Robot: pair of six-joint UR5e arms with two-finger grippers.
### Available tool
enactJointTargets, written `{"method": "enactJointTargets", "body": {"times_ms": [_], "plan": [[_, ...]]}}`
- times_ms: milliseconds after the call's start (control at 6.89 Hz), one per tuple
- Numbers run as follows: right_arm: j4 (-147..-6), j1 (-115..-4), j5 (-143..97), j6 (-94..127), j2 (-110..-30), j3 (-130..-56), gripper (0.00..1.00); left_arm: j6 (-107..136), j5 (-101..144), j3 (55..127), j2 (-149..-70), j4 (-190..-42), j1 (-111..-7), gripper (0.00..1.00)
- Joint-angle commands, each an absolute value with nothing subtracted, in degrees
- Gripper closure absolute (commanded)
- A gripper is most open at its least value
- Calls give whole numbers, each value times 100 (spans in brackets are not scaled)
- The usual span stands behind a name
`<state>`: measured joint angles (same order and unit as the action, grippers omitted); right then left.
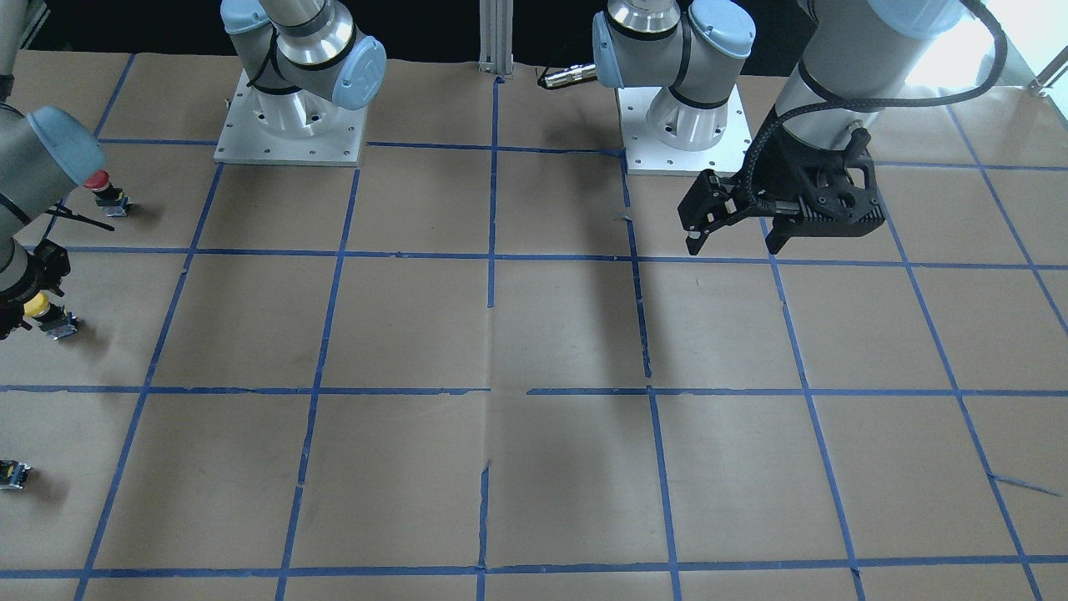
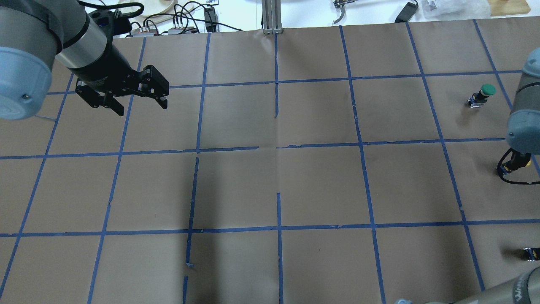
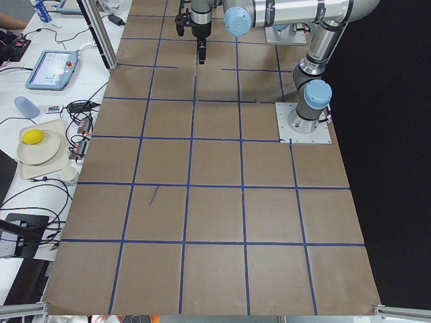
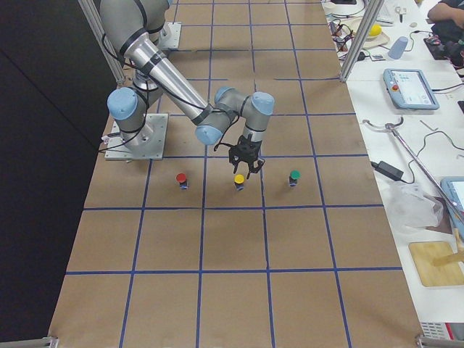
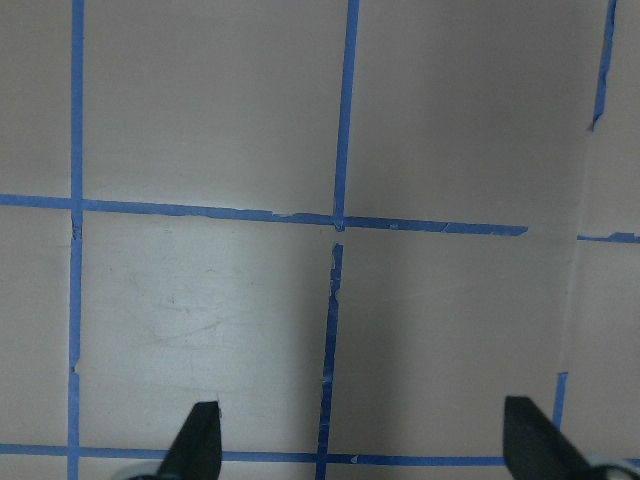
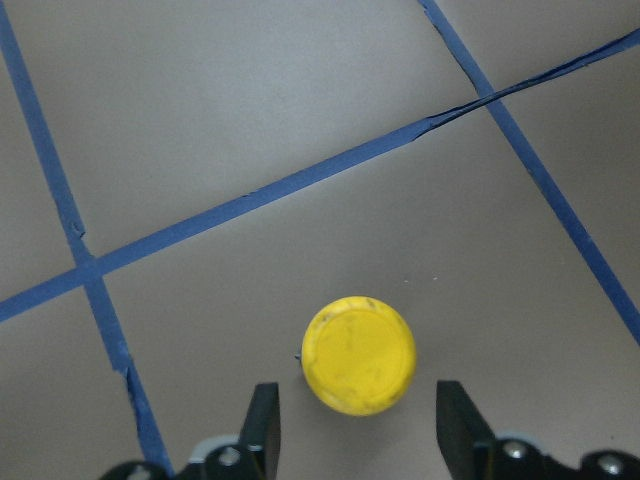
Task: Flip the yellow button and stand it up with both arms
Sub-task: 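Open the right gripper to release the standing button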
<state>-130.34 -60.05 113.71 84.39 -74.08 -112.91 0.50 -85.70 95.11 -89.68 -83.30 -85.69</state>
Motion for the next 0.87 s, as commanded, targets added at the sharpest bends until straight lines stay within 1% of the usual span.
{"method": "enactJointTargets", "body": {"times_ms": [0, 145, 290, 580, 725], "plan": [[-12999, -6081, 11303, 8193, -7828, -11241, 0, 53, -8560, 9501, -8965, -8332, -8569, 0], [-12990, -6186, 11198, 7826, -7962, -11137, 1, 61, -8569, 9510, -8965, -8341, -8569, 0], [-12616, -6222, 11180, 7518, -8032, -10927, 1, 70, -8543, 9501, -8965, -8332, -8569, 0], [-10960, -6275, 10751, 7514, -8305, -10191, 4, 62, -8543, 9510, -8965, -8332, -8569, 0], [-10525, -6441, 10758, 7210, -8340, -9725, 4, 62, -8534, 9492, -8947, -8332, -8569, 0]]}}
